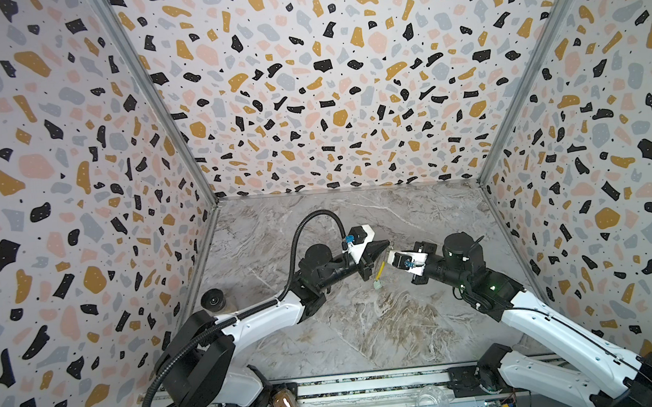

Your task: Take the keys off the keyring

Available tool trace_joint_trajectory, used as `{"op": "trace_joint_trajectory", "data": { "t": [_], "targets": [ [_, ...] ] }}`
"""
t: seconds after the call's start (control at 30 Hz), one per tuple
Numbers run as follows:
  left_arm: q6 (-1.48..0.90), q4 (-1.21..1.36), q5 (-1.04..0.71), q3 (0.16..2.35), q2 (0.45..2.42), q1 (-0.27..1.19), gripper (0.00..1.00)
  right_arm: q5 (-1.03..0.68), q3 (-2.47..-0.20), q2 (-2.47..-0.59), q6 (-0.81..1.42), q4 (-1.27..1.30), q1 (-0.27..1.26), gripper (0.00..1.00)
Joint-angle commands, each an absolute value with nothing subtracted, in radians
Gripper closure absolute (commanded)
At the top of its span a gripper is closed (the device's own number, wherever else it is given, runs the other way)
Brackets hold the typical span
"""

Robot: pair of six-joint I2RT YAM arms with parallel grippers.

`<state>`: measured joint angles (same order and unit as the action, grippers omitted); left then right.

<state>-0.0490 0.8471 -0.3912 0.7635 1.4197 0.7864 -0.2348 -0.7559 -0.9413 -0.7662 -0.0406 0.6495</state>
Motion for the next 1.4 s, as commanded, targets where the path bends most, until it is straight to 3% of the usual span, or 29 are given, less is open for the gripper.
{"op": "trace_joint_trajectory", "data": {
  "t": [0.0,0.7,1.37],
  "targets": [
    [-0.066,0.930,-0.416,0.793,1.425,0.782,1.00,-0.296,-0.781,-0.952,-0.796,-0.053,0.662,1.00],
    [-0.096,0.944,-0.545,0.775,1.414,0.771,1.00,-0.466,-0.831,-0.968,-0.808,-0.027,0.566,1.00],
    [-0.281,1.196,-0.661,0.756,1.465,0.726,1.00,-0.712,-0.780,-0.973,-0.647,0.069,0.459,1.00]
  ]
}}
